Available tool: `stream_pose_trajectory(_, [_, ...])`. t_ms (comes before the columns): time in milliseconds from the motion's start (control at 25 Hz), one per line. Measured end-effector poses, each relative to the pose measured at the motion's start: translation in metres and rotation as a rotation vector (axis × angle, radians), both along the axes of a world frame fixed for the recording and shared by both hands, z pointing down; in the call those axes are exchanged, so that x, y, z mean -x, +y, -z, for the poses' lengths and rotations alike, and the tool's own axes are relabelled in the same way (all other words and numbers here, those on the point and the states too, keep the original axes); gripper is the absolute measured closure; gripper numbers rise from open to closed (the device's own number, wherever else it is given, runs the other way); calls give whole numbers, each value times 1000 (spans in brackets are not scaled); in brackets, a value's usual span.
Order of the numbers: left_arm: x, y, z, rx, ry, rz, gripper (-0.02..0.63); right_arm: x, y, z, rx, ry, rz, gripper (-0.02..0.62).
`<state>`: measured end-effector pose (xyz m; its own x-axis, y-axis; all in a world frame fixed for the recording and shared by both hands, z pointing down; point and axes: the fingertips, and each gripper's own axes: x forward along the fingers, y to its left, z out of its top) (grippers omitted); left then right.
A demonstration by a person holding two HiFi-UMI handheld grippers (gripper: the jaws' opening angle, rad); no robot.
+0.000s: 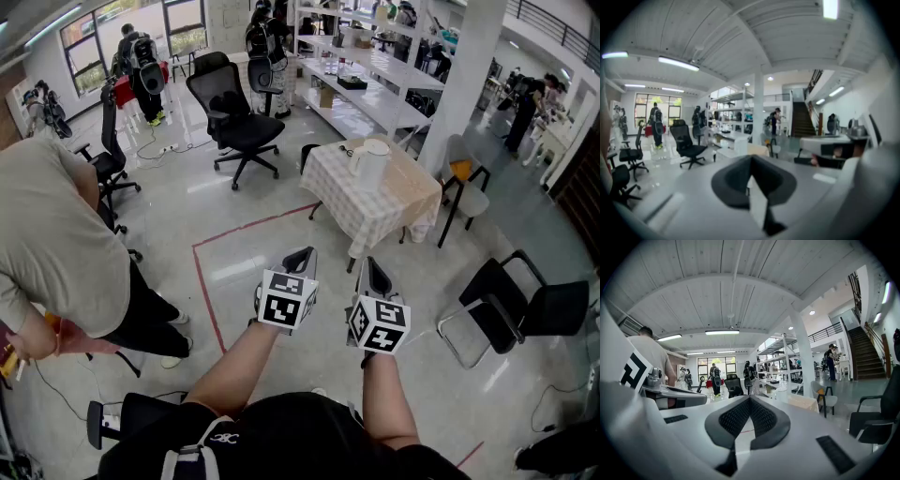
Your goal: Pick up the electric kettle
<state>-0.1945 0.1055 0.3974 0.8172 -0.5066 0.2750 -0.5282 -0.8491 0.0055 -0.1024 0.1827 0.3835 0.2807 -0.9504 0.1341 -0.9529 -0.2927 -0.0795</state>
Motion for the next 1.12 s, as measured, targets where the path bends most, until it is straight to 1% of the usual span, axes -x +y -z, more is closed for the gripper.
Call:
stream_pose_trajectory(160, [-15,5,-3,-10,-11,-19,606,-14,4,-1,-3,-6,-9,598])
stream_pose_trajectory(360, [-39,9,1,-22,-5,-33,606,-32,4,-3,3,-6,-6,598])
stream_pose_trajectory(520, [-55,12,1,-33,-4,-37,605,-48,5,-8,12,-29,-8,597])
stream_pose_trajectory(840, [-96,18,-7,-25,-25,-45,606,-83,6,-8,4,-29,-3,598])
stream_pose_trajectory(1040, [-125,21,-10,-23,-16,-44,606,-108,6,-8,-12,-25,21,598])
stream_pose_trajectory(1120, [-135,23,-16,-15,-20,-40,606,-118,8,-14,-8,-16,15,597])
